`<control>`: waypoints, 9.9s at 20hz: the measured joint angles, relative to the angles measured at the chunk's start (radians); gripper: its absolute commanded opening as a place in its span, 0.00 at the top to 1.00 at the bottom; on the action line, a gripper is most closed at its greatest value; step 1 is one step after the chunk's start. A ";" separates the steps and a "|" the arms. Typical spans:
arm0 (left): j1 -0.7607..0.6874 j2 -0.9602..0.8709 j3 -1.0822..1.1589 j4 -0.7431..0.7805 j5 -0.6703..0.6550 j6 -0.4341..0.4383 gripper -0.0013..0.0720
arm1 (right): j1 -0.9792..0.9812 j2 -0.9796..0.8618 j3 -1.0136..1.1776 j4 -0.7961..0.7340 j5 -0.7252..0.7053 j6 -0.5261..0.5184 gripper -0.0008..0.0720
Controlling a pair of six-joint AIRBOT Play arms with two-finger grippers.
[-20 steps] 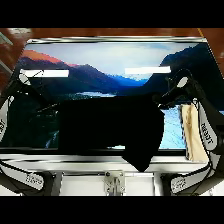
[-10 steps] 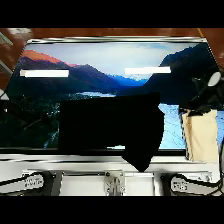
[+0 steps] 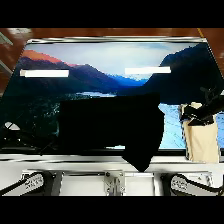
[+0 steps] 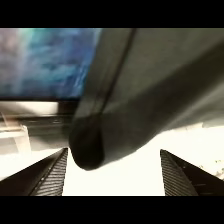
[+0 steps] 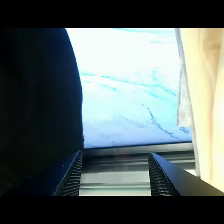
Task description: Fold the shirts.
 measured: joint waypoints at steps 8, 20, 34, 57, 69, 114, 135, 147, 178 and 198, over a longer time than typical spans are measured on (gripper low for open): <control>0.000 0.006 -0.060 -0.038 0.097 0.006 0.89 | -0.005 0.002 -0.011 0.023 -0.015 0.009 0.23; 0.000 0.042 -0.074 -0.059 0.116 0.055 0.92 | 0.108 0.084 -0.451 0.112 -0.130 -0.025 0.23; 0.000 0.071 -0.058 -0.062 0.095 0.130 0.93 | 0.326 0.122 -0.596 0.205 -0.323 0.034 0.91; -0.249 -0.447 0.743 -0.112 0.264 -0.036 0.30 | 0.335 -0.320 0.205 0.205 -0.579 0.183 0.05; -0.196 -0.425 0.835 -0.111 -0.005 -0.100 0.36 | 0.208 -0.396 0.218 0.216 -0.351 0.068 0.04; -0.703 -0.503 1.170 -0.458 0.397 -0.146 0.93 | 0.511 0.059 0.219 0.377 -0.220 0.207 0.91; -0.480 -0.059 1.123 -0.254 0.267 -0.171 0.93 | 0.549 -0.251 0.064 0.216 -0.136 0.251 0.06; -0.480 -0.058 1.120 -0.252 0.264 -0.171 0.93 | 0.500 -0.244 -0.157 0.757 -0.565 0.011 0.91; -0.480 0.081 1.120 -0.252 0.223 -0.160 0.93 | -0.521 0.068 0.247 -0.048 0.228 0.079 0.91; -0.700 -0.121 1.120 0.412 -0.130 -0.326 0.07 | -0.016 0.253 0.097 -0.046 -0.155 0.052 0.05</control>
